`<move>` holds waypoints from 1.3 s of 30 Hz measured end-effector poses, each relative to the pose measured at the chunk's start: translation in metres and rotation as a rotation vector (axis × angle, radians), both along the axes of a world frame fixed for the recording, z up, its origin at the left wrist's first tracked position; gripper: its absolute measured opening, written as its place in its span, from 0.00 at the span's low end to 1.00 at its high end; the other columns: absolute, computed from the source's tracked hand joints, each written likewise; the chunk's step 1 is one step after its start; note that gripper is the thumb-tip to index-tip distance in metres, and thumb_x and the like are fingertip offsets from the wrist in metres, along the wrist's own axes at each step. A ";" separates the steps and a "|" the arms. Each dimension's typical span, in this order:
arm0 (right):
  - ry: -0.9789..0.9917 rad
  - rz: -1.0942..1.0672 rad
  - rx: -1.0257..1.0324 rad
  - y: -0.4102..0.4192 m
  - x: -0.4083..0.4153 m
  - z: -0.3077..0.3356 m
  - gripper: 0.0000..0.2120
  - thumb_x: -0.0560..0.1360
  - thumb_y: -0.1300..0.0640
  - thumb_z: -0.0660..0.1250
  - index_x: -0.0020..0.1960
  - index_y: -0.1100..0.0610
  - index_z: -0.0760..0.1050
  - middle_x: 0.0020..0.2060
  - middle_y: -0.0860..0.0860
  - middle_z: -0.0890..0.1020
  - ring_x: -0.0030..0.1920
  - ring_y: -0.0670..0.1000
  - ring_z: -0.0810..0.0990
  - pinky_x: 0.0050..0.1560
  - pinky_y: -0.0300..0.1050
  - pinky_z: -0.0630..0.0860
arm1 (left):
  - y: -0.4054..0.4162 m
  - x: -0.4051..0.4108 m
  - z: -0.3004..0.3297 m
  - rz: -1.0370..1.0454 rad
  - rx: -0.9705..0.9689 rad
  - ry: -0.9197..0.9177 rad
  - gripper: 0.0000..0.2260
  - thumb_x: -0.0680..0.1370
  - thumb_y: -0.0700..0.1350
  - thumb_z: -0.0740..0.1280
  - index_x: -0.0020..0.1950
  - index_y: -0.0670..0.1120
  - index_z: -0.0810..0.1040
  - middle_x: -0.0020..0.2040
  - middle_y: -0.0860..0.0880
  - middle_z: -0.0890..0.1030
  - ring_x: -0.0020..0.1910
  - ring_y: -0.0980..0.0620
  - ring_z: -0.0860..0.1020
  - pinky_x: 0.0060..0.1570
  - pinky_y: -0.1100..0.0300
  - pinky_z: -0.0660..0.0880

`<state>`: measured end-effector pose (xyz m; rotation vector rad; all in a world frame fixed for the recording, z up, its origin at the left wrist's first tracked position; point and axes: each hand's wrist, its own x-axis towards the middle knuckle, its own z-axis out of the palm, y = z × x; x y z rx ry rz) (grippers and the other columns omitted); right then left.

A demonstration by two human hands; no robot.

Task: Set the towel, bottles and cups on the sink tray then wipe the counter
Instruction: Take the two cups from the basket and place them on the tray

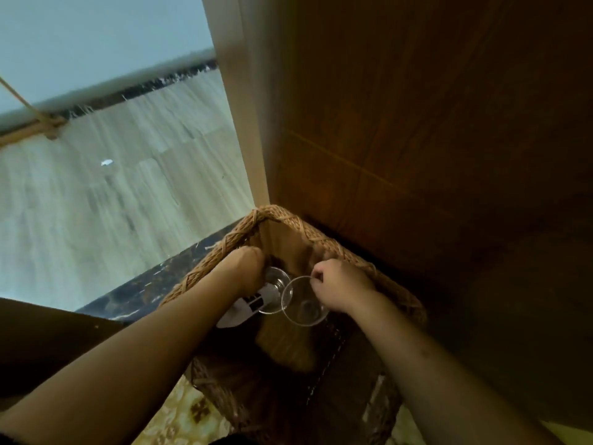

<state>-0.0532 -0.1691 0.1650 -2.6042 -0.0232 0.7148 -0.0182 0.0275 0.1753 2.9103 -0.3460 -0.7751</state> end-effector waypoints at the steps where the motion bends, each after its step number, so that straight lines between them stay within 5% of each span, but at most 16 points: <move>1: -0.023 0.014 0.013 -0.005 0.001 0.016 0.07 0.79 0.48 0.64 0.53 0.47 0.80 0.45 0.46 0.80 0.44 0.47 0.79 0.43 0.47 0.80 | 0.000 -0.004 0.014 0.016 -0.019 -0.026 0.10 0.80 0.49 0.67 0.59 0.48 0.81 0.54 0.47 0.82 0.53 0.48 0.80 0.55 0.55 0.77; 6: -0.128 0.138 0.094 -0.012 0.008 0.082 0.06 0.77 0.47 0.65 0.45 0.45 0.80 0.39 0.41 0.81 0.39 0.41 0.78 0.33 0.38 0.72 | 0.018 -0.033 0.069 0.252 -0.175 -0.203 0.05 0.80 0.45 0.65 0.49 0.48 0.81 0.45 0.49 0.83 0.41 0.52 0.80 0.41 0.58 0.78; 12: -0.220 0.338 0.191 0.037 0.010 0.121 0.06 0.77 0.47 0.66 0.43 0.45 0.79 0.35 0.41 0.80 0.37 0.41 0.77 0.31 0.36 0.67 | 0.080 -0.087 0.104 0.561 -0.297 -0.315 0.07 0.80 0.47 0.66 0.54 0.49 0.83 0.48 0.52 0.83 0.43 0.57 0.79 0.39 0.68 0.70; 17: -0.256 0.520 0.224 0.108 -0.006 0.135 0.06 0.78 0.47 0.65 0.45 0.45 0.79 0.35 0.43 0.80 0.35 0.43 0.78 0.32 0.39 0.73 | 0.140 -0.155 0.120 0.807 -0.297 -0.349 0.07 0.80 0.48 0.67 0.53 0.50 0.83 0.46 0.53 0.83 0.43 0.57 0.80 0.46 0.61 0.77; 24: -0.273 0.721 0.259 0.207 -0.061 0.148 0.08 0.79 0.47 0.64 0.54 0.46 0.80 0.40 0.41 0.77 0.41 0.42 0.76 0.35 0.37 0.69 | 0.217 -0.263 0.126 1.068 -0.281 -0.403 0.04 0.79 0.48 0.68 0.46 0.55 0.82 0.40 0.56 0.83 0.37 0.58 0.81 0.38 0.58 0.81; 28: -0.264 0.841 0.235 0.276 -0.116 0.153 0.09 0.80 0.49 0.63 0.55 0.49 0.81 0.45 0.47 0.83 0.42 0.47 0.80 0.45 0.44 0.79 | 0.264 -0.341 0.130 1.206 -0.321 -0.442 0.06 0.79 0.48 0.69 0.42 0.56 0.81 0.36 0.56 0.82 0.34 0.58 0.80 0.31 0.65 0.72; 32: -0.288 0.944 0.229 0.351 -0.183 0.155 0.10 0.81 0.49 0.62 0.54 0.50 0.80 0.44 0.49 0.83 0.37 0.48 0.79 0.44 0.47 0.81 | 0.315 -0.430 0.134 1.321 -0.320 -0.475 0.05 0.79 0.48 0.69 0.44 0.54 0.83 0.37 0.55 0.83 0.34 0.58 0.80 0.32 0.63 0.73; 39: -0.296 1.124 0.295 0.483 -0.338 0.150 0.08 0.80 0.46 0.64 0.44 0.45 0.77 0.36 0.43 0.80 0.37 0.42 0.78 0.36 0.37 0.72 | 0.395 -0.613 0.133 1.575 -0.325 -0.501 0.07 0.79 0.49 0.68 0.42 0.55 0.83 0.36 0.55 0.83 0.34 0.58 0.80 0.33 0.59 0.75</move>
